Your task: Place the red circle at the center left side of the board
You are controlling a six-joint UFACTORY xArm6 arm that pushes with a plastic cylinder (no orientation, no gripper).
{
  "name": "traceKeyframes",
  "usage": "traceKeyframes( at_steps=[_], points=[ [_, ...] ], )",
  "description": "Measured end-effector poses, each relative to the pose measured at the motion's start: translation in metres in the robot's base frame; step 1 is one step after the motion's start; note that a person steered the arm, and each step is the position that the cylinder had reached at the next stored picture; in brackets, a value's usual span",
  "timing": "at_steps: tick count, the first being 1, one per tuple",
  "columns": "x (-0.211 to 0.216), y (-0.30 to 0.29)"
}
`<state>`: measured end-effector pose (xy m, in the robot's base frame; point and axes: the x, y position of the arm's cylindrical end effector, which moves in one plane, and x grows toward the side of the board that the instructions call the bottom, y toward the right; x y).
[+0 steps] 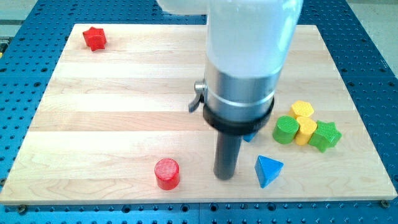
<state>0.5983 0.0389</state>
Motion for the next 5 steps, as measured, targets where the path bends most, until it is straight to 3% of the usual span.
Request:
traceKeyframes(
  at_steps=[1, 2, 3, 5],
  points=[
    [0.018, -0.044],
    [0.003, -0.108],
    [-0.073, -0.182],
    [-0.102, -0.206]
  ],
)
